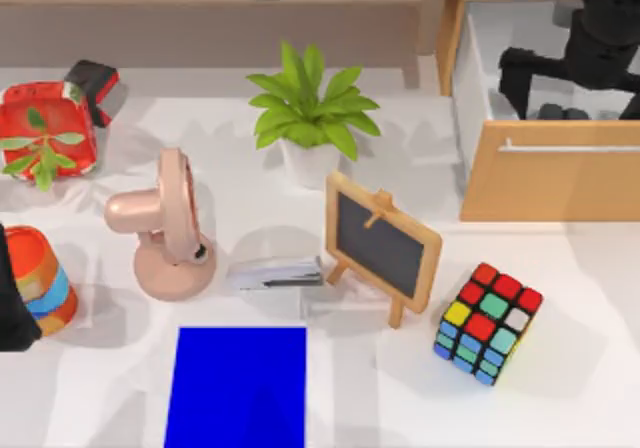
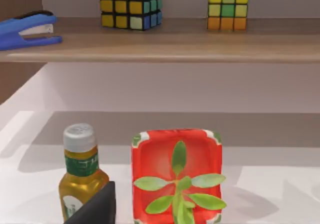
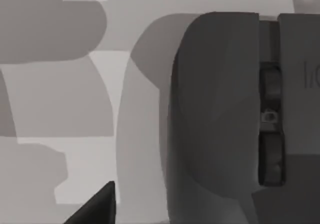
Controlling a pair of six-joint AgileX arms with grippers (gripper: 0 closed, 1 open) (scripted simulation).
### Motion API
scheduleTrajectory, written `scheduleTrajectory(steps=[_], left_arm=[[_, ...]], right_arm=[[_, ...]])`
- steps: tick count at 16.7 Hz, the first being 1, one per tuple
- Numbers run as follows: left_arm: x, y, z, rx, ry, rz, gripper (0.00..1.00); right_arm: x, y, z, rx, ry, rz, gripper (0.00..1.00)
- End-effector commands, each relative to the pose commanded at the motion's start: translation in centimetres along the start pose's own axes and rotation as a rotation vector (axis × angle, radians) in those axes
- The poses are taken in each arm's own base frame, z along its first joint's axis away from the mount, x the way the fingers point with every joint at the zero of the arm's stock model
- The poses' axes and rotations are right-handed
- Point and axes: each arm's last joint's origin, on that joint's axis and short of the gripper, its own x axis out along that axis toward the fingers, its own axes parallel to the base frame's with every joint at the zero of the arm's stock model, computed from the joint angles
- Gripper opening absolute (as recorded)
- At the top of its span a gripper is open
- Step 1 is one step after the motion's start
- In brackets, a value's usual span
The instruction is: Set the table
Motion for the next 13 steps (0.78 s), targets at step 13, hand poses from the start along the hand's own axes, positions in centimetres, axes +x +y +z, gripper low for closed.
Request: scheduleTrajectory(steps=[13], left_arm=[[0.0,0.0,0.0,0.0,0.0,0.0,1.0]], right_arm=[[1.5,0.1,0.0,0.0,-0.008,0.001,1.0]])
